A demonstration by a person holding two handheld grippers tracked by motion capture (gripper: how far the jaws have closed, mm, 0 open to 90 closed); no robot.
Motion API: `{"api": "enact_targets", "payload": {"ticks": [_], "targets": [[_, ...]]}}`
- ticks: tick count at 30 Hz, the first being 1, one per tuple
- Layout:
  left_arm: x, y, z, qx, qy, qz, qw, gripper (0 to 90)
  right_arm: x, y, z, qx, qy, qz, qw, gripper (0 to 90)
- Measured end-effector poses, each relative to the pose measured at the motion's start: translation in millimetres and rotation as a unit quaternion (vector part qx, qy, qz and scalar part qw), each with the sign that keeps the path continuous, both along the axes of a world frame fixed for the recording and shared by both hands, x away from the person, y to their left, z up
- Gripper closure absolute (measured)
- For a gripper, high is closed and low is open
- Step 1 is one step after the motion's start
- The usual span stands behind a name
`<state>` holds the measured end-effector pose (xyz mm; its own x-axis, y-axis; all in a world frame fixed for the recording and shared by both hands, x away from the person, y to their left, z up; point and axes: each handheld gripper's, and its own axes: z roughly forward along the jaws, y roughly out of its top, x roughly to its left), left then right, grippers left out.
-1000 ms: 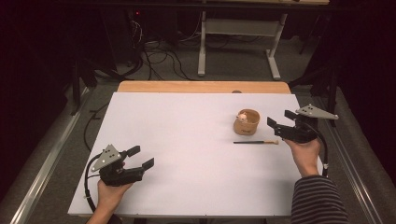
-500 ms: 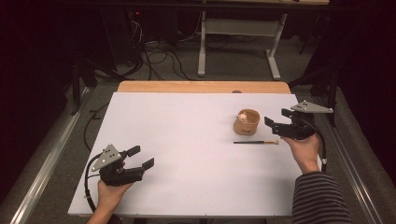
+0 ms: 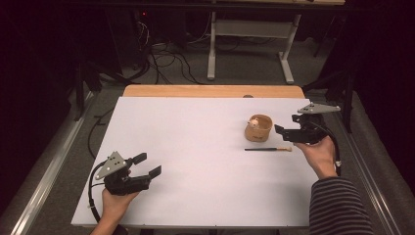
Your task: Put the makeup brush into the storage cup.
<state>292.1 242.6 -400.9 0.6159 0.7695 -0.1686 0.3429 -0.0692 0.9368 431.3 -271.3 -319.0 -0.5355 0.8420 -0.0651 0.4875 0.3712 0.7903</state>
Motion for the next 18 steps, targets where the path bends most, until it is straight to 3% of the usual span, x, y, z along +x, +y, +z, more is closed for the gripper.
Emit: {"api": "enact_targets", "payload": {"ticks": [11,14,15,18], "targets": [[0.0,0.3,0.1,0.0,-0.001,0.001,1.0,25.0,8.0,0.9,2.0,-0.029,0.06,0.005,0.9978,27.5],[-0.1,0.3,0.1,0.0,-0.001,0.002,1.0,25.1,10.4,2.7,1.7,-0.044,0.088,0.012,0.9951,31.1],[0.0,0.3,0.1,0.0,-0.001,0.002,1.0,25.1,10.4,2.7,1.7,-0.044,0.088,0.012,0.9951,31.1],[0.2,0.1,-0.1,0.0,0.0,0.002,1.0,25.1,12.0,7.4,3.5,-0.072,0.107,0.026,0.9913,32.9]]}}
